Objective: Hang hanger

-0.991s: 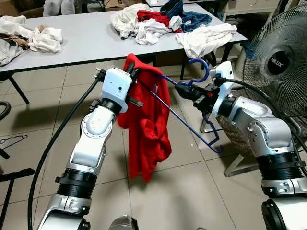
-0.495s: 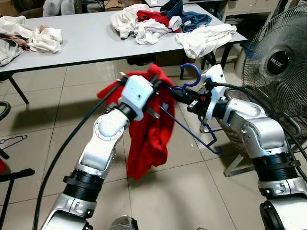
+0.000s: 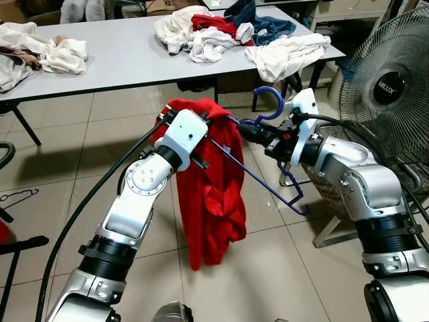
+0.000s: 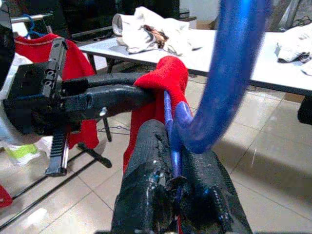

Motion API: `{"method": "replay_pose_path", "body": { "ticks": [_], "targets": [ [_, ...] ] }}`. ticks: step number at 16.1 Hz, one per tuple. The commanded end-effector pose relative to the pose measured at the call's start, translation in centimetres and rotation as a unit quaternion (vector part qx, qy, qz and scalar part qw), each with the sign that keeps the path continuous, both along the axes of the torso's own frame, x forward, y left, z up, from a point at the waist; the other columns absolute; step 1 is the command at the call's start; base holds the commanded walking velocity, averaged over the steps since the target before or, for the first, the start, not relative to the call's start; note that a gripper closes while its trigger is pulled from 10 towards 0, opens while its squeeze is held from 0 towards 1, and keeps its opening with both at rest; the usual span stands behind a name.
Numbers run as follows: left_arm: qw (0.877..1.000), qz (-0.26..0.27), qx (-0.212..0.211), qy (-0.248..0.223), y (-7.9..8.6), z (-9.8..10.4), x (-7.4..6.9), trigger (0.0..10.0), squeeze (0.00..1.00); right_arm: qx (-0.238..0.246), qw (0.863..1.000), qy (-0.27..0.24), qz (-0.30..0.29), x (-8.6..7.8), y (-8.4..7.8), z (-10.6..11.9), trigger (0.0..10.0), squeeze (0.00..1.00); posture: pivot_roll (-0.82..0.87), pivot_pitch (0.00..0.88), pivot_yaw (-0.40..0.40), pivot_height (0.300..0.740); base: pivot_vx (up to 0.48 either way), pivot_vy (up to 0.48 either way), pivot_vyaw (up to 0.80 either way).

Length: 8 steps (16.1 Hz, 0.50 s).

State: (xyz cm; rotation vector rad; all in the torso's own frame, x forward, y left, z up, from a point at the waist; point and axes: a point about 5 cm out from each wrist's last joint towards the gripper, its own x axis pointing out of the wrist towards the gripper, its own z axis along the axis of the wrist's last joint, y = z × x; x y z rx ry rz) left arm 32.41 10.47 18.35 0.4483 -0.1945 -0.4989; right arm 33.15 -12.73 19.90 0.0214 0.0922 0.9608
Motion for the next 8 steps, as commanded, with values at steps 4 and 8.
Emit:
{"method": "replay_pose_path", "body": {
  "ticks": [4,8],
  "targets": [
    [0.999,0.037,-0.007,-0.025,0.8,1.2,0.6,0.0,0.00,0.011,0.999,-0.030,0.012,-0.2,0.2,1.3,0.0,0.00,-0.02,0.000,0.043,0.740,0.000,0.000,0.00],
    [0.999,-0.038,-0.015,-0.001,-0.8,0.6,-0.6,0.0,0.00,0.010,0.999,-0.033,0.010,-0.2,0.0,1.5,0.0,0.00,-0.02,0.000,0.046,0.740,0.000,0.000,0.00]
  ]
}}
